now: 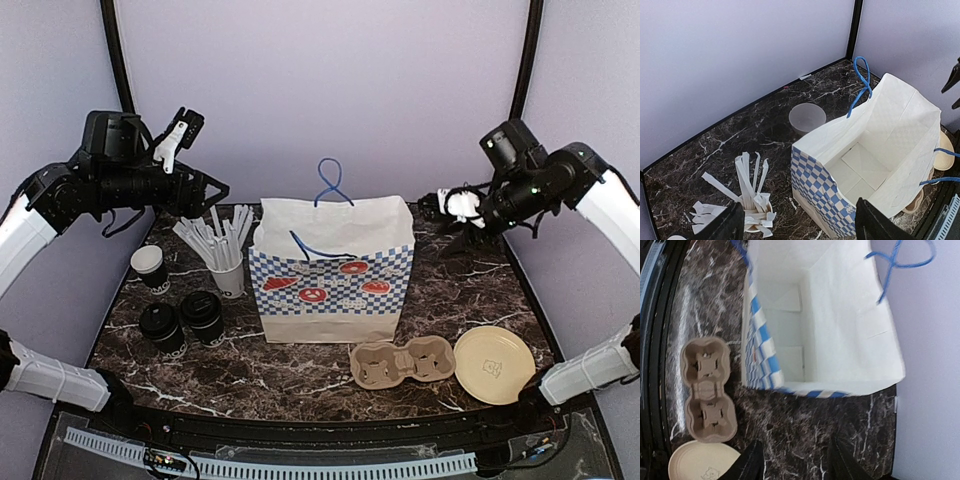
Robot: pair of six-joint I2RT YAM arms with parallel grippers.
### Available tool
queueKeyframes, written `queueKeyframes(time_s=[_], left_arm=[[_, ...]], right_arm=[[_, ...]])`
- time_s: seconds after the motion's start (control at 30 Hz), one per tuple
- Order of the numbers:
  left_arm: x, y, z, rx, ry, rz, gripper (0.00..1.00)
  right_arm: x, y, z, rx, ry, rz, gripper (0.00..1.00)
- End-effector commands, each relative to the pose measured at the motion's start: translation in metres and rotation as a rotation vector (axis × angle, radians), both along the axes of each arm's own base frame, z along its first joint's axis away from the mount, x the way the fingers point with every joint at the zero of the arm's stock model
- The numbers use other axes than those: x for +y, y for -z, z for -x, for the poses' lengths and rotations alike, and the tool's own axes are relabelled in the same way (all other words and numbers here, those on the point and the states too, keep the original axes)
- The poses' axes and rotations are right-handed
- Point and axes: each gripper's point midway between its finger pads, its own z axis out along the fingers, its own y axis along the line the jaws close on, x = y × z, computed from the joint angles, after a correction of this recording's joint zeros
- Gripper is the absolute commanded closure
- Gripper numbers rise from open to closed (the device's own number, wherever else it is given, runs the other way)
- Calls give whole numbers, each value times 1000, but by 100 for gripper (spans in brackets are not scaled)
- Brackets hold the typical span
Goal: Pack the takeout coffee
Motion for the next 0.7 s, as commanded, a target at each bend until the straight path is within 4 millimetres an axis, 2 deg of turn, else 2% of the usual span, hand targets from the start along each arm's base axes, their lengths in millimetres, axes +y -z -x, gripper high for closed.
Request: queueKeyframes(time_s=[0.0, 0.07, 0.17, 0.43, 0.57, 0.67], left_arm=[[8, -14, 3, -65, -25, 46, 22], [11, -17, 5, -84, -34, 55, 22], [14, -16, 5, -84, -46, 49, 22], [16, -10, 8, -47, -65, 67, 22], [20, -10, 12, -42, -69, 69, 22], [21, -11, 15, -47, -70, 75, 22]], right_arm=[[-21, 90, 20, 216, 42, 69, 64], [-28, 135, 26, 275, 76, 109, 71], [-26, 171, 38, 338, 60, 114, 73], [7, 230, 66, 361, -68, 180, 70], [21, 242, 77, 369, -107, 193, 62], [27, 247, 77, 355, -95, 205, 59]])
